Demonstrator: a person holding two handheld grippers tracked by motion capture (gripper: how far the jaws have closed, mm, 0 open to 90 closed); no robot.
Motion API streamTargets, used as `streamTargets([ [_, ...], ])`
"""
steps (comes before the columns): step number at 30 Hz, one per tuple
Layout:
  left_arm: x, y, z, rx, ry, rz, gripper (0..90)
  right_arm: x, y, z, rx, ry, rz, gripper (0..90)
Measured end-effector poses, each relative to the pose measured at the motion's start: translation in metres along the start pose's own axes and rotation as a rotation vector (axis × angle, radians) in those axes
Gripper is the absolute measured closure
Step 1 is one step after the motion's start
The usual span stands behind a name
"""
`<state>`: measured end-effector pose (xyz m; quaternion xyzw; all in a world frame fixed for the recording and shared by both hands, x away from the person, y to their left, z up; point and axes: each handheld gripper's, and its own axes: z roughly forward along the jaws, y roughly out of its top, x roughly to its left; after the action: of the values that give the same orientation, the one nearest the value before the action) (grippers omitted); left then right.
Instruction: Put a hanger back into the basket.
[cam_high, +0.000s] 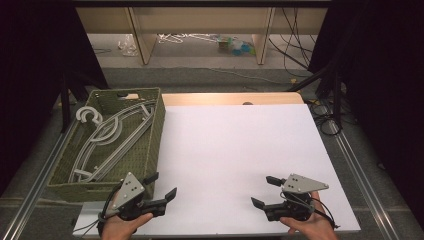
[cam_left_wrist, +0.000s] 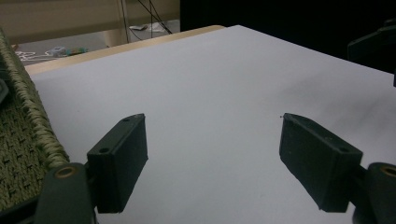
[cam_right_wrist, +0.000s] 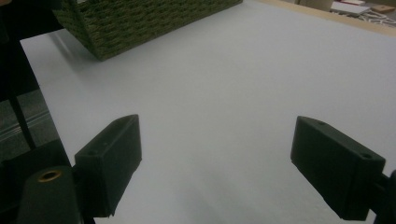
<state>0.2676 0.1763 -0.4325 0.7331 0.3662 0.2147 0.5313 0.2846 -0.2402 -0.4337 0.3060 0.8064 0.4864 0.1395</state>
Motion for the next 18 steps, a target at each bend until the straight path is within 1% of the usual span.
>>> streamTargets([
  [1,-0.001,-0.001,0.001,-0.003,-0.005,-0.01,23.4,0.001,0.0,-0.001,0.0,-0.005,-0.007,16.9],
  [2,-0.001,-0.001,0.001,0.005,-0.018,0.016,23.3,0.002,0.0,-0.004,-0.006,-0.013,-0.004,16.9],
  [3,-0.002,-0.001,0.002,0.007,-0.022,0.018,23.1,0.003,-0.001,-0.004,-0.021,-0.014,-0.001,16.8],
  [4,-0.003,-0.002,0.002,0.003,-0.019,0.014,23.1,0.004,-0.001,-0.007,-0.022,-0.031,-0.006,16.8],
  [5,-0.002,-0.001,0.003,0.002,-0.026,0.048,23.1,0.003,-0.001,-0.007,-0.042,-0.03,-0.009,16.7],
  [6,-0.003,-0.001,0.002,0.003,-0.027,0.047,23.0,0.004,-0.001,-0.01,-0.026,-0.02,0.006,16.7],
  [7,-0.004,-0.001,0.002,0.004,-0.027,0.033,22.9,0.003,-0.002,-0.011,-0.043,-0.046,-0.011,16.7],
  [8,-0.003,-0.001,0.002,-0.005,-0.029,0.042,22.9,0.003,-0.002,-0.011,-0.055,-0.039,0.0,16.7],
  [9,-0.003,-0.001,0.002,-0.012,-0.034,0.038,22.8,0.001,-0.002,-0.013,-0.056,-0.058,-0.004,16.7],
  [11,-0.002,0.0,0.0,-0.014,-0.029,0.032,22.7,0.001,-0.002,-0.014,-0.064,-0.061,-0.002,16.7],
  [12,-0.001,0.0,0.0,-0.023,-0.042,0.032,22.6,0.001,-0.002,-0.014,-0.062,-0.066,0.005,16.7],
  [13,0.0,0.0,0.0,-0.025,-0.038,0.025,22.5,0.002,-0.001,-0.014,-0.065,-0.059,0.013,16.7],
  [14,0.0,0.001,-0.001,-0.017,-0.031,0.025,22.4,0.002,-0.001,-0.014,-0.057,-0.048,0.01,16.6],
  [15,0.001,0.001,-0.001,-0.021,-0.031,0.035,22.4,0.002,-0.002,-0.012,-0.063,-0.044,0.009,16.6],
  [16,0.002,0.002,-0.001,-0.021,-0.033,0.041,22.4,0.002,-0.002,-0.013,-0.047,-0.043,0.014,16.6],
  [17,0.002,0.002,-0.001,-0.027,-0.032,0.033,22.3,0.001,-0.002,-0.012,-0.069,-0.062,-0.003,16.6],
  [18,0.002,0.002,-0.002,-0.028,-0.031,0.029,22.3,0.001,-0.003,-0.012,-0.067,-0.052,0.009,16.6],
])
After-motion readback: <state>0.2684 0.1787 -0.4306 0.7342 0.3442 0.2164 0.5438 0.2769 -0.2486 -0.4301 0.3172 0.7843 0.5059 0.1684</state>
